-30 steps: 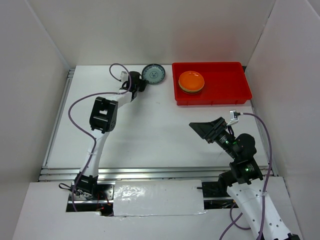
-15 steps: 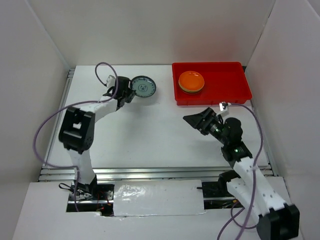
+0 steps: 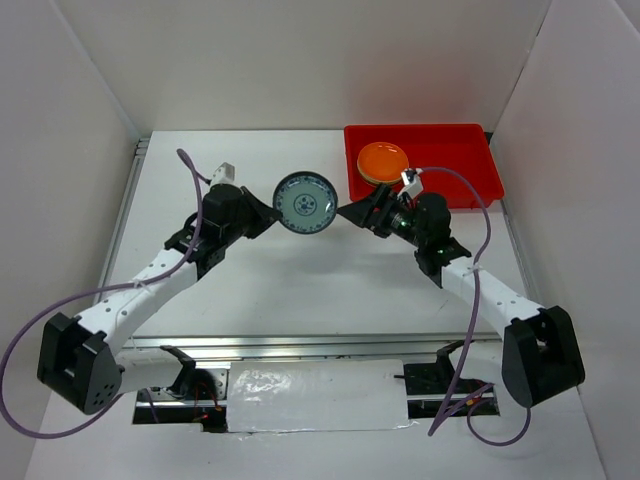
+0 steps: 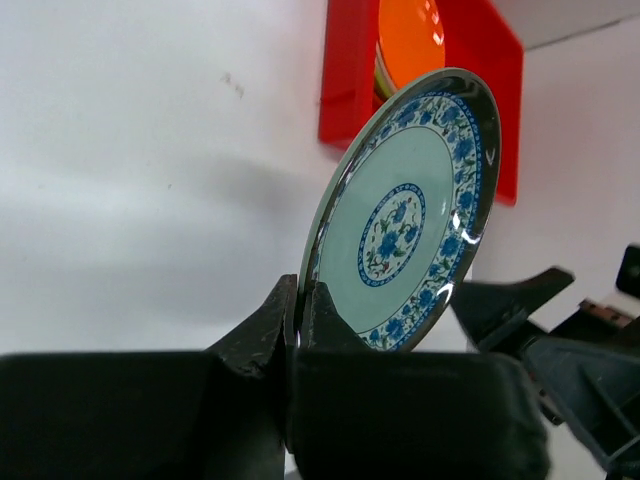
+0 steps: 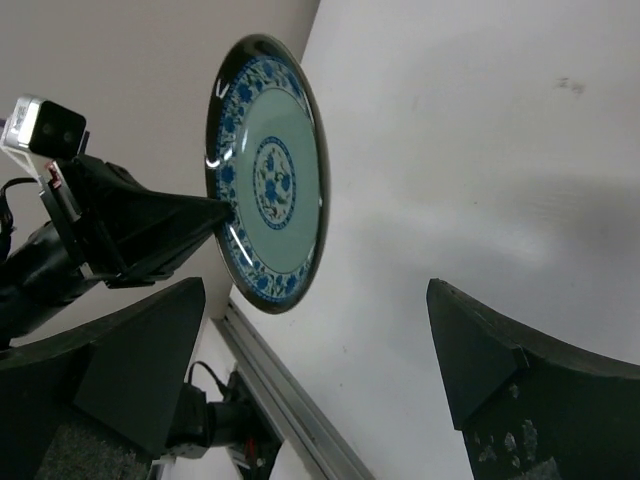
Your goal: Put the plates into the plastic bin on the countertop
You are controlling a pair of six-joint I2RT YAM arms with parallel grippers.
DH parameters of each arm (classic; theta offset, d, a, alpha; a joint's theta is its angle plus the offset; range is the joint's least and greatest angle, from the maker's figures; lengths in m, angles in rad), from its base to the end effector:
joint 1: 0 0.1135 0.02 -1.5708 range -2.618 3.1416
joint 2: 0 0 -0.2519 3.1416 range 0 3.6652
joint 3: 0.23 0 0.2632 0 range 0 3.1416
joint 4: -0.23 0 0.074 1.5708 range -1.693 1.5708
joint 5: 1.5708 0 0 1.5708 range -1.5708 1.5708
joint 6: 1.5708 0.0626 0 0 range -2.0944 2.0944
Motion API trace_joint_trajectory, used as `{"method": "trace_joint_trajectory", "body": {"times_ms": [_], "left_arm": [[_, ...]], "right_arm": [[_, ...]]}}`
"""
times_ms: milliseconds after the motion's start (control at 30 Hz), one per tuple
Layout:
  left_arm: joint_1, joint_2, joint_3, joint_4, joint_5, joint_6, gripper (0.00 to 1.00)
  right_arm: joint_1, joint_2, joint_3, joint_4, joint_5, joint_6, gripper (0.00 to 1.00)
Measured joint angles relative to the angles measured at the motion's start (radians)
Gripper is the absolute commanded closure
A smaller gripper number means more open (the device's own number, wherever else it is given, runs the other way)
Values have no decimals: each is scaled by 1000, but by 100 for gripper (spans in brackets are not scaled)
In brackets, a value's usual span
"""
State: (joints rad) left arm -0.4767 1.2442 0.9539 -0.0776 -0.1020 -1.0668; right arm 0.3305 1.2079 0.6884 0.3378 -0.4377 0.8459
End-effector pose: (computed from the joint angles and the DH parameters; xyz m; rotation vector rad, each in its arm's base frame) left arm 0.2953 -0.1453 0.2872 -0.6650 1.9410 -0.9064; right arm 0.2859 0.1261 0.2502 0.1419 1.9003 1.2127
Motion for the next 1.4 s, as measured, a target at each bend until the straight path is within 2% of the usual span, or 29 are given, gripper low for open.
{"method": "trace_joint_trajectory", "body": {"times_ms": [167, 433, 467, 500, 533, 567, 600, 633, 667, 733, 867, 1000, 1167, 1400], "left_arm": [[-3, -103, -52, -55, 47, 19, 100], [-27, -209, -60, -96, 108, 18, 100], [-27, -214, -61, -102, 112, 18, 100], [-27, -220, -64, -107, 116, 18, 100], [-27, -228, -69, -113, 119, 19, 100], [-27, -235, -75, -120, 118, 19, 100], [-27, -244, -83, -135, 121, 24, 100], [-27, -256, -91, -140, 127, 27, 91], [-29, -267, -94, -143, 127, 32, 71], [-27, -283, -94, -156, 115, 44, 1], [-13, -328, -77, -274, 26, 28, 1], [-10, -372, -33, -420, -26, 87, 1], [-17, -444, 48, -621, -76, 211, 1], [-9, -574, 81, -796, -157, 376, 1]], "right_arm": [[42, 12, -20, 78, -19, 5, 6], [103, 70, -27, 186, -71, 31, 35], [117, 71, -27, 194, -72, 30, 42], [128, 71, -27, 199, -73, 27, 65], [139, 71, -27, 206, -72, 23, 75], [148, 70, -27, 214, -67, 23, 99], [157, 68, -27, 217, -53, 29, 100], [161, 67, -26, 218, -40, 31, 100], [164, 65, -27, 202, -29, 37, 100], [178, 55, -27, 187, 13, 45, 100], [152, 37, 5, 56, 235, 76, 100], [7, 173, 168, -78, 350, 87, 100], [-179, 486, 496, -176, 353, 89, 100], [-315, 850, 913, -339, 238, 69, 96]]}}
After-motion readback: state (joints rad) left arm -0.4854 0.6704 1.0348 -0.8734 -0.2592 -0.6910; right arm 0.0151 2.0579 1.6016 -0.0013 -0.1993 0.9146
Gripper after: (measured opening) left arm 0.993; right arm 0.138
